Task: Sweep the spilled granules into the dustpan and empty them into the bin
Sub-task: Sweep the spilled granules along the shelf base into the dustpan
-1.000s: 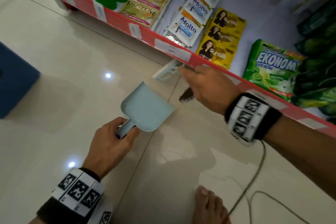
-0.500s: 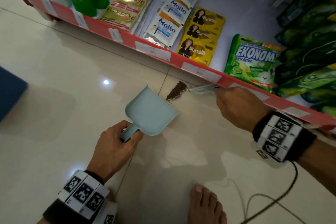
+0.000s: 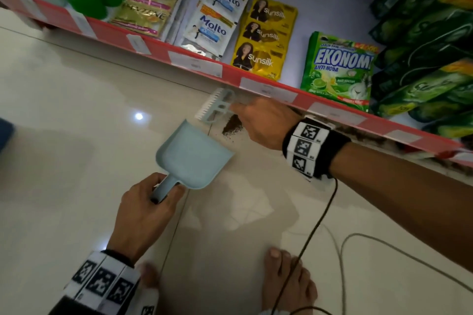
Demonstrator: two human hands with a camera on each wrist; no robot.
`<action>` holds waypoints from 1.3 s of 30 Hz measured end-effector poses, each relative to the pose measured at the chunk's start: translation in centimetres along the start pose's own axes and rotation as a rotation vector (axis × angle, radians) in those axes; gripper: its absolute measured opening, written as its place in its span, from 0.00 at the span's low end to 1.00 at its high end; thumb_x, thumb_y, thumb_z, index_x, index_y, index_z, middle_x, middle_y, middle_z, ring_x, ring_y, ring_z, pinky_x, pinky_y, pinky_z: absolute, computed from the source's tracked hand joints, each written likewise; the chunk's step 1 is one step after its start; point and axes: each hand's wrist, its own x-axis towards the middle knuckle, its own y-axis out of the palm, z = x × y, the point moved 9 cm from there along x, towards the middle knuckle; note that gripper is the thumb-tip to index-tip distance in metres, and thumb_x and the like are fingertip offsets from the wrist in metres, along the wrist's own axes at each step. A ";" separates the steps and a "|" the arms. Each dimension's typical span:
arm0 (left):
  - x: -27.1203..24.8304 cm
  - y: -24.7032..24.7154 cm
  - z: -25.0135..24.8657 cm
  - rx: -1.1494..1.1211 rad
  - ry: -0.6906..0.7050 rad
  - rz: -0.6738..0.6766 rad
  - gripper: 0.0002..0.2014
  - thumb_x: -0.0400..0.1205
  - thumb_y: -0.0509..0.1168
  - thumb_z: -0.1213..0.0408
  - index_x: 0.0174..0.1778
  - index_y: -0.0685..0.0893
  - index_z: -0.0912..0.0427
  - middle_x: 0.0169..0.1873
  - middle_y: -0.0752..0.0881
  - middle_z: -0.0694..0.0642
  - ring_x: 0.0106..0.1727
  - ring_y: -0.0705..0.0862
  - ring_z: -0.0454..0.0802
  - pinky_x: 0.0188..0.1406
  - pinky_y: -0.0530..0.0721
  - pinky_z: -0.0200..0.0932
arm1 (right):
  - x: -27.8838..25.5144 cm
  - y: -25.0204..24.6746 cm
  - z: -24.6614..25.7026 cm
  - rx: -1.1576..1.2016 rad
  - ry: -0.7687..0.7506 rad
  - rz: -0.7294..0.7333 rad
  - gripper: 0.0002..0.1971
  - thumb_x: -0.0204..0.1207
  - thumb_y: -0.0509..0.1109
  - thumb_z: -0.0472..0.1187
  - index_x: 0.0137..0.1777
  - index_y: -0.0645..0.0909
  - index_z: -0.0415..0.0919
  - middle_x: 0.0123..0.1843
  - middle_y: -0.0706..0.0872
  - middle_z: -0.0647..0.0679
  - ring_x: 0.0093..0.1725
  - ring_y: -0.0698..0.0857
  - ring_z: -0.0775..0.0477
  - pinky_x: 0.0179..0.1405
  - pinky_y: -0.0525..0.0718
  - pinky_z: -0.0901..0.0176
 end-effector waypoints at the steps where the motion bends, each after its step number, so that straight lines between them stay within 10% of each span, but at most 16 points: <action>1: -0.1 -0.2 0.0 -0.002 0.002 -0.007 0.17 0.73 0.67 0.44 0.32 0.80 0.55 0.15 0.75 0.45 0.19 0.72 0.43 0.22 0.67 0.41 | -0.4 0.4 -0.7 0.015 0.014 0.029 0.15 0.84 0.57 0.39 0.64 0.81 0.43 0.53 0.88 0.38 0.41 0.80 0.39 0.37 0.70 0.58; 5: 0.2 -0.4 0.1 -0.023 0.013 -0.009 0.17 0.75 0.69 0.47 0.33 0.80 0.58 0.15 0.74 0.45 0.18 0.70 0.42 0.22 0.66 0.39 | -3.7 1.1 -4.2 0.135 0.057 0.072 0.15 0.85 0.58 0.45 0.60 0.85 0.43 0.54 0.90 0.40 0.48 0.87 0.37 0.48 0.85 0.46; 15: 0.4 0.9 -0.8 -0.007 0.069 0.032 0.16 0.73 0.65 0.45 0.32 0.79 0.55 0.15 0.76 0.42 0.18 0.73 0.41 0.21 0.64 0.37 | -4.4 -2.5 -2.4 0.303 -0.062 -0.289 0.15 0.86 0.63 0.44 0.67 0.85 0.41 0.49 0.91 0.41 0.44 0.85 0.42 0.44 0.78 0.55; 27: -1.6 0.2 1.4 0.002 0.028 0.000 0.23 0.69 0.62 0.39 0.28 0.77 0.59 0.16 0.76 0.46 0.18 0.72 0.43 0.21 0.64 0.40 | -5.4 1.2 -3.6 0.171 -0.064 -0.033 0.15 0.86 0.61 0.44 0.65 0.87 0.44 0.53 0.90 0.38 0.51 0.87 0.35 0.51 0.84 0.45; 33: -0.9 1.2 0.4 -0.026 0.035 0.056 0.18 0.73 0.67 0.47 0.30 0.77 0.59 0.14 0.73 0.45 0.17 0.68 0.42 0.21 0.64 0.39 | -9.7 -0.6 -8.8 0.398 0.147 -0.281 0.12 0.83 0.69 0.40 0.62 0.89 0.41 0.40 0.89 0.57 0.29 0.78 0.68 0.44 0.84 0.58; 39: 0.7 3.2 -2.4 -0.025 0.108 0.114 0.14 0.79 0.71 0.57 0.32 0.78 0.61 0.15 0.74 0.44 0.17 0.68 0.42 0.21 0.66 0.35 | -9.3 0.4 -8.8 0.221 0.323 -0.382 0.17 0.86 0.62 0.49 0.67 0.86 0.45 0.46 0.92 0.37 0.44 0.89 0.33 0.46 0.86 0.46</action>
